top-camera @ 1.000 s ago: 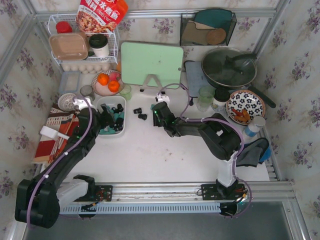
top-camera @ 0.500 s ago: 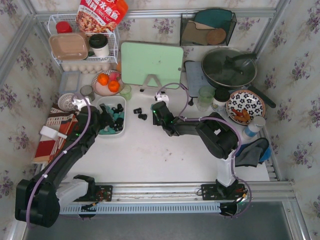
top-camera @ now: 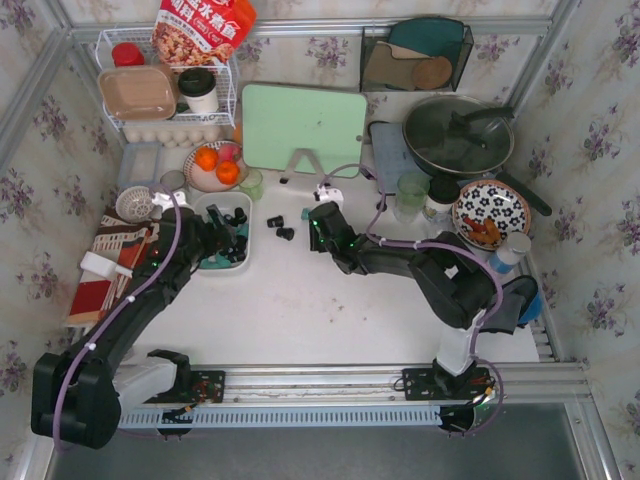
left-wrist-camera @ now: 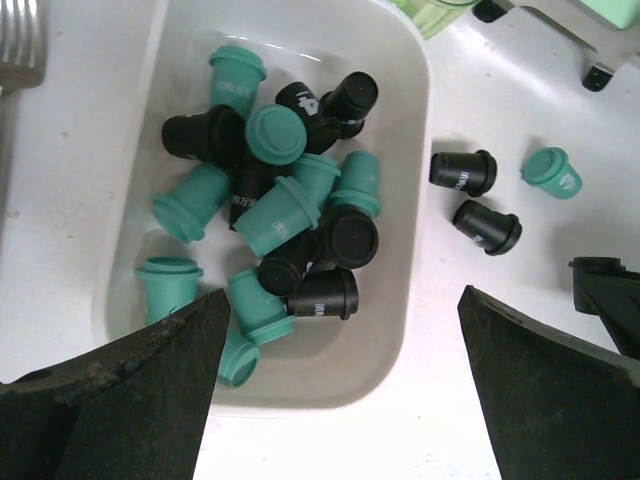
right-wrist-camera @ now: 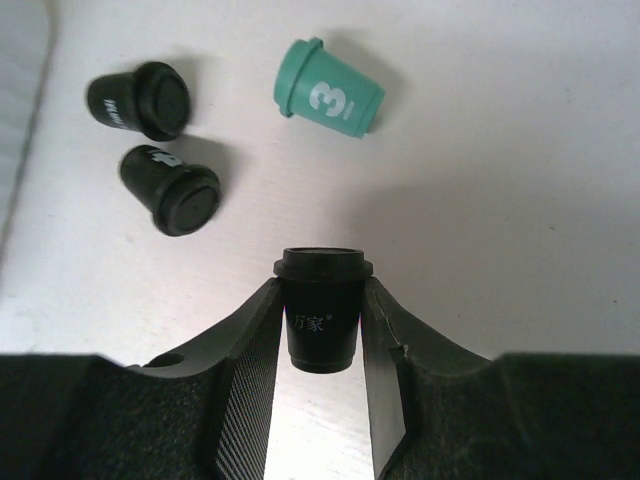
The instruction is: Mix the coffee capsules in the storage basket
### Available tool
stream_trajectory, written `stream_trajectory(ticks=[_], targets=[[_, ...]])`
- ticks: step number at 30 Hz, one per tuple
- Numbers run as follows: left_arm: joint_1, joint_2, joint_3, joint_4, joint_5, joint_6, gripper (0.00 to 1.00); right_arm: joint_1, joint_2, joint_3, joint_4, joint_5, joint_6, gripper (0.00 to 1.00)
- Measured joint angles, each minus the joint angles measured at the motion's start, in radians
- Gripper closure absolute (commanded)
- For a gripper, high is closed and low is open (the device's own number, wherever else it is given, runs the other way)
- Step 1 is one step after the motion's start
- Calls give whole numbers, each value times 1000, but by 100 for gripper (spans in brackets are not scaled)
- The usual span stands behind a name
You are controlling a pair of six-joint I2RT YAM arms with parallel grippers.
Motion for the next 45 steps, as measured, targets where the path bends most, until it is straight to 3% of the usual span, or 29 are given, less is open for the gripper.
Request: stream_trajectory(ticks=[13,20,30,39,45], targets=[[-46,45,27,41,106,46,0,0,-236,-98,-2,-40,16,88],[-152,68,34,126,171,140,0,0,-425,-214,-2,-57,34,87],[-443,120,-4,322,243,495,1,0,-636,-351,8,-126,60,87],[-568,134,-139,543,395,793,1,0,-748,-432,12,-219,72,86],[-635,190,-140,666,415,908,1,0,-779,-505,90,-345,116,86]])
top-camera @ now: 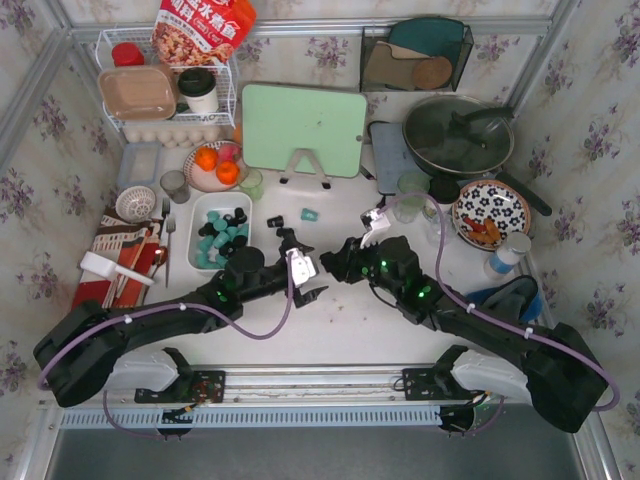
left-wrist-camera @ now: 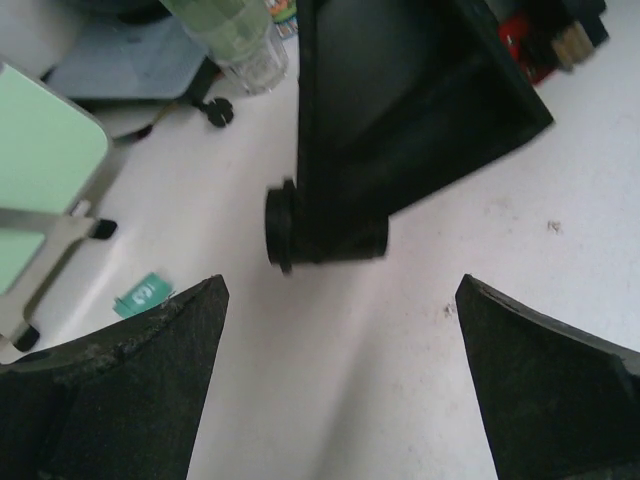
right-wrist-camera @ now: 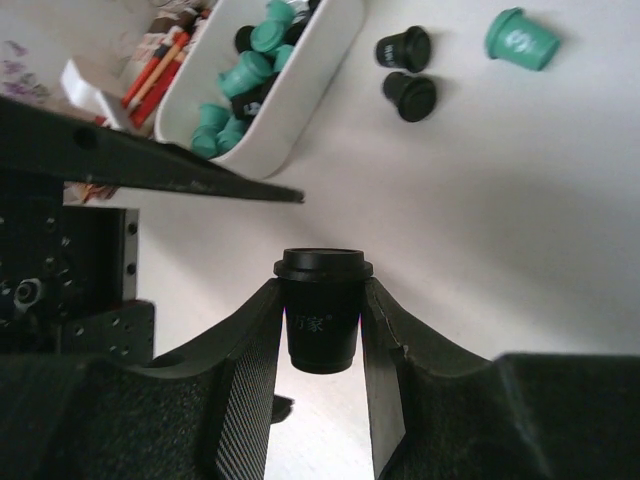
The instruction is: Mix the coffee capsules in the storage basket
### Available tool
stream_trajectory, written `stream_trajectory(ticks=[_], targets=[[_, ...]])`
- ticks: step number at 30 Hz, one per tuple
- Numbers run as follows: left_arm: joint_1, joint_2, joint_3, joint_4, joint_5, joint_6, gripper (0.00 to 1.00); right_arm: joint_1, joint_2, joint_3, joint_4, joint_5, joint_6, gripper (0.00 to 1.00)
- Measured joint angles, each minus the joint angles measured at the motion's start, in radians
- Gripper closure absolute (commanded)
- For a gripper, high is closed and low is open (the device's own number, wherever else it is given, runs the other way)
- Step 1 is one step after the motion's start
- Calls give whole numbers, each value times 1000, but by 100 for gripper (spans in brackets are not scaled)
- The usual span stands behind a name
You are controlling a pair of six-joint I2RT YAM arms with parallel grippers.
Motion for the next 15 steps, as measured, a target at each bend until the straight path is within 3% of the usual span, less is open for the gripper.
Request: stream_trajectory(ticks=[4,10,12,15], targets=[[-21,22,9,60,-26,26,1,0,-10,-34,54,-57,31,86],[-43,27,22,85,-49,53,21,0,-13,-40,96,-100,71,83],[-52,28,37,79,-54,64,33,0,-13,-40,103,-109,76,81],[-61,27,46,78,-72,68,59,0,-10,-37,112,-122,93,72]])
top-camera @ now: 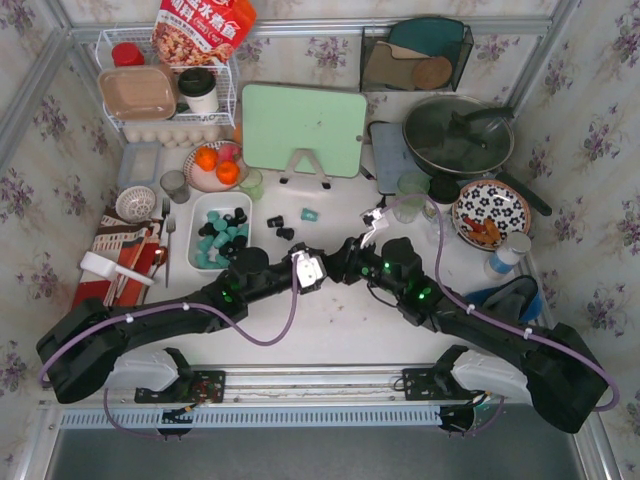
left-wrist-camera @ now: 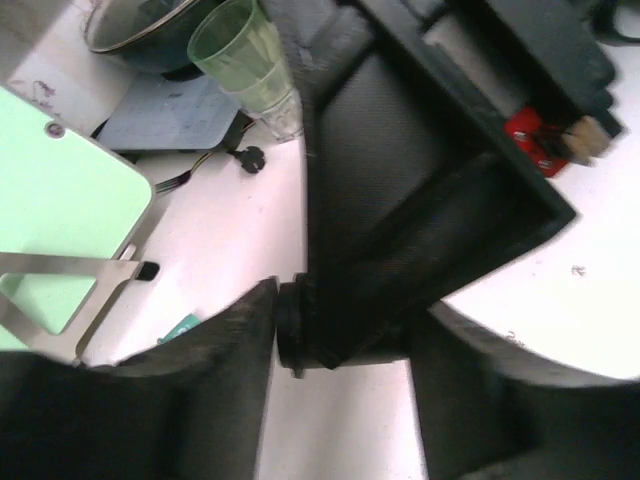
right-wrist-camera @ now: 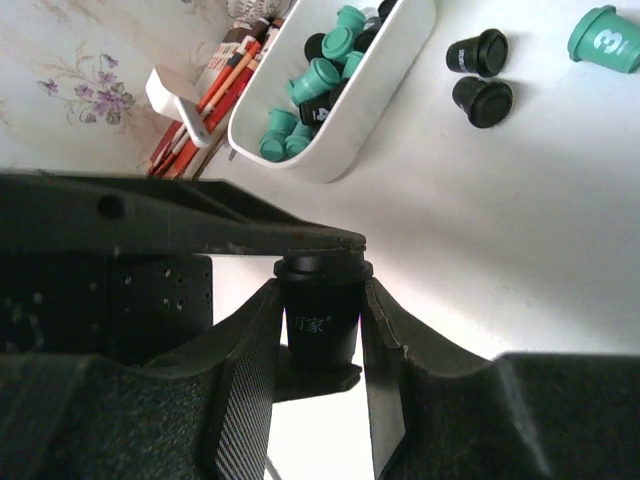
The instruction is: Mix the coffee capsules in the storage basket
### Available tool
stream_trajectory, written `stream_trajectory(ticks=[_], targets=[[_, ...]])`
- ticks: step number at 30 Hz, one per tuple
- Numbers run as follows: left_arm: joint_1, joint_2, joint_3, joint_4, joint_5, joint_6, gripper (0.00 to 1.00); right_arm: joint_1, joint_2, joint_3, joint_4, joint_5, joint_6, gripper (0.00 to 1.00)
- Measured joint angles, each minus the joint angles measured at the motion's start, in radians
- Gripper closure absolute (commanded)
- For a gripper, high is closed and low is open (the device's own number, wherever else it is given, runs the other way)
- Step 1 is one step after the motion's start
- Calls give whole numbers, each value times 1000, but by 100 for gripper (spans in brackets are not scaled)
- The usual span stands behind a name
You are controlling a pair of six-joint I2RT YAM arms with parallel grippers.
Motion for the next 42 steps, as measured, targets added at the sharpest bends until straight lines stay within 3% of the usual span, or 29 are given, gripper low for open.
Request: stream_trajectory(ticks=[2,6,10,14,19,24,28,34,39,42], targets=[[-1,-5,-1,-8,-8,5,66,0,5,8,-1,0,6,62],[-5,-24,-1,-13,-34,10,69,-1,4,35,-27,5,2,42],[3,-40,0,-28,-120,6,71,0,-3,108,-129,70,-39,36],[55,-58,-1,-60,-196,-38,71,-3,6,199,-213,150,-127,37],[250,-100,26,-172,-333,-221,71,-7,134,308,-237,235,-334,39],[507,-60,140,-388,-440,-484,67,-14,389,419,-223,253,-656,38],[612,45,229,-550,-426,-627,65,-26,640,567,-237,215,-923,38],[715,178,298,-658,-395,-723,63,-61,887,768,-283,171,-1152,38],[753,233,352,-687,-365,-750,50,-83,998,872,-303,140,-1238,38],[763,265,387,-687,-348,-755,32,-99,1051,933,-333,120,-1268,38]])
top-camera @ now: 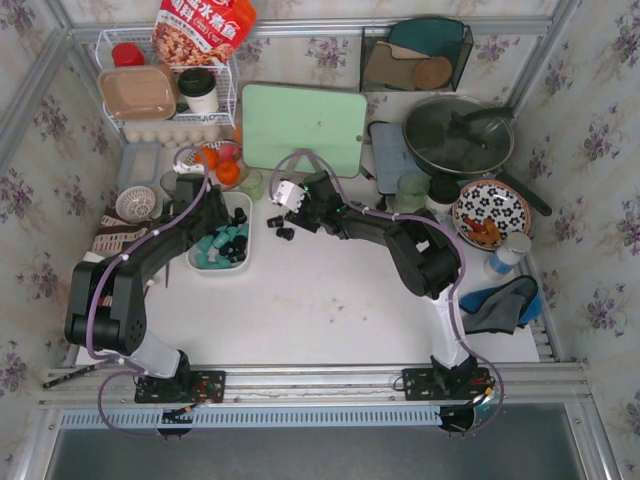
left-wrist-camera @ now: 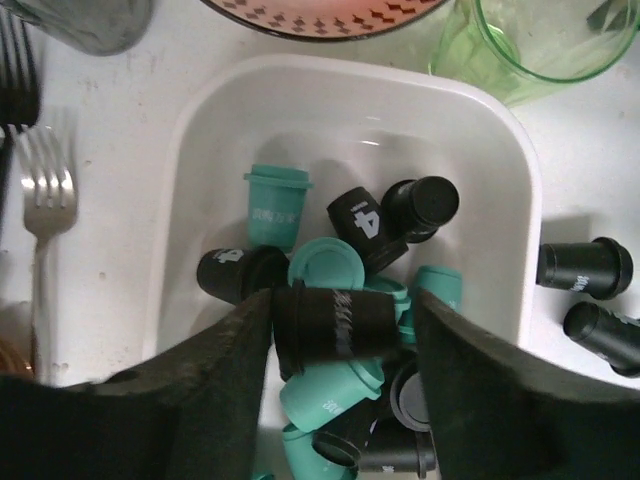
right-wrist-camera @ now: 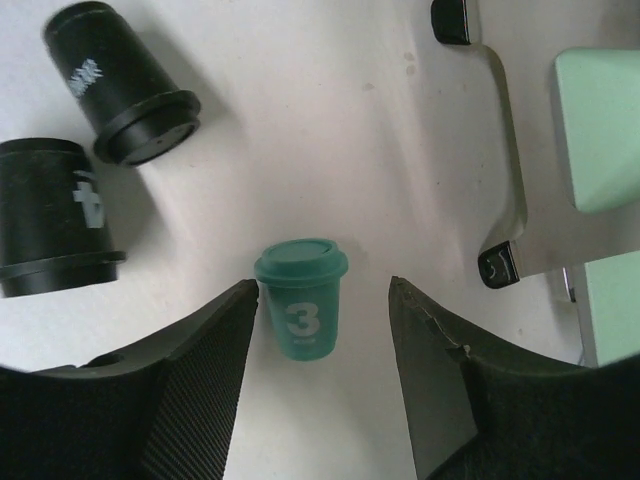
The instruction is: Mix the coffee capsules in the storage basket
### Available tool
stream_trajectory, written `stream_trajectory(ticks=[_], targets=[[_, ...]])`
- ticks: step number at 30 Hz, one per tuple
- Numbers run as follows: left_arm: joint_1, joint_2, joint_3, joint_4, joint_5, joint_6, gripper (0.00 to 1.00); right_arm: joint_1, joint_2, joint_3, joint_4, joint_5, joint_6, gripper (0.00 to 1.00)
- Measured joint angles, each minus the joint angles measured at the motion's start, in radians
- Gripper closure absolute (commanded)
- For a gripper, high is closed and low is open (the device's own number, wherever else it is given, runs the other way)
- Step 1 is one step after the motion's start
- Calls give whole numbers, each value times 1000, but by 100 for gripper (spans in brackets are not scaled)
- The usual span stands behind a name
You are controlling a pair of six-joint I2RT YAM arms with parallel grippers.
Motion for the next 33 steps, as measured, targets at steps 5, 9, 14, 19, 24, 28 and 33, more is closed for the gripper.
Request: stream_trajectory(ticks=[5,9,14,19,24,28,33], targets=[[-2,6,4,-9,24,-8,23,-26,46,56,-61,-43,-23,41],[-1,-32,-19,-5,53,-8,23,-42,64,79,-83,-84,-33,48],[-25,-84,-57,41,132,22,22,-54,74,91,-100,-133,-31,66],[-112,-122,-146,162,219,138,21,-54,40,56,-111,-154,18,72],[-201,-163,-227,293,297,291,19,-54,-130,-109,-76,-200,110,74],[-270,-174,-290,438,354,427,14,-55,-323,-286,29,-237,259,74],[-364,-156,-391,609,443,621,10,-60,-530,-480,151,-275,505,74]])
